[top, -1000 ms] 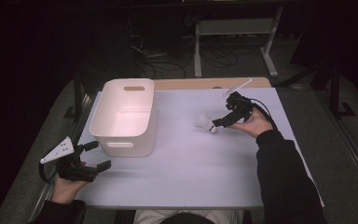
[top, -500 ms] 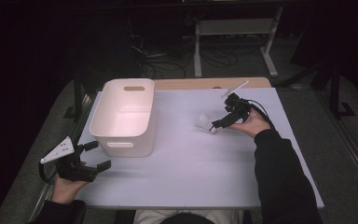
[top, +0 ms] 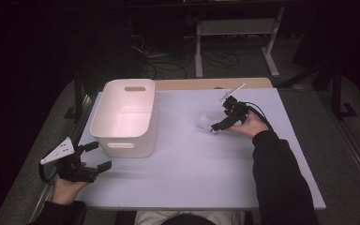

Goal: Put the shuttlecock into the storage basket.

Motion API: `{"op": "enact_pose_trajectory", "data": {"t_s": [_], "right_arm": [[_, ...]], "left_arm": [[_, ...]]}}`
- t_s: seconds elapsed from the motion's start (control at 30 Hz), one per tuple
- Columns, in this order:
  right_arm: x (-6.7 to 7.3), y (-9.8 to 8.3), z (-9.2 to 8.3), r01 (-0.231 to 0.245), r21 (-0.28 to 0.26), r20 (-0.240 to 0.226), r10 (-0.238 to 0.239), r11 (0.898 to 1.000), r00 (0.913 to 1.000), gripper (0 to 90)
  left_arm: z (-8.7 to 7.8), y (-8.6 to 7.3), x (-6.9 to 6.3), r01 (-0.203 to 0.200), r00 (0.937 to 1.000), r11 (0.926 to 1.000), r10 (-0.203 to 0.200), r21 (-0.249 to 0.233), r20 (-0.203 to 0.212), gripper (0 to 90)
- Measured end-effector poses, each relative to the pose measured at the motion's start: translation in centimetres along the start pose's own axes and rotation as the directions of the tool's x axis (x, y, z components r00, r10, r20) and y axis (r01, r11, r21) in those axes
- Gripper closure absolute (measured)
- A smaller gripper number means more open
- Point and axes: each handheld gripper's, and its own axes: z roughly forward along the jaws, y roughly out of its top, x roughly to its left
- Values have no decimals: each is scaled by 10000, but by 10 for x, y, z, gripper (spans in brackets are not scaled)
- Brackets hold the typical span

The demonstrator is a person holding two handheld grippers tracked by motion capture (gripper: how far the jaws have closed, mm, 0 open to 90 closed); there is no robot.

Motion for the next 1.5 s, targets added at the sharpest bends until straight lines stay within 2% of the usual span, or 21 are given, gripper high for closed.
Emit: {"op": "enact_pose_trajectory", "data": {"t_s": [0.33,0.63,0.83,0.93,1.07,1.27,1.5], "right_arm": [[1,0,11,77,312,-151,-72,9995,9999,0],[-3,-2,19,-76,618,-326,96,9981,9994,5],[-6,-2,19,-65,532,-692,102,9986,9975,130],[-6,-2,20,-4,537,-812,47,9986,9967,154],[-5,-2,22,125,670,-898,-64,9977,9959,215],[-6,-2,23,163,859,-1278,-52,9962,9918,354],[-7,-4,26,223,1053,-1396,-74,9942,9902,455]], "left_arm": [[0,0,0,-1,10000,10000,1,17,15,0],[0,0,0,4,10000,10000,-5,28,33,0],[0,0,0,-3,10000,10000,3,25,40,0],[0,0,0,4,10000,10000,-4,26,28,0],[0,0,0,5,10000,10000,-5,31,26,0],[0,0,0,11,10000,10000,-11,17,32,0],[0,0,0,10,10000,10000,-10,14,36,0]]}}
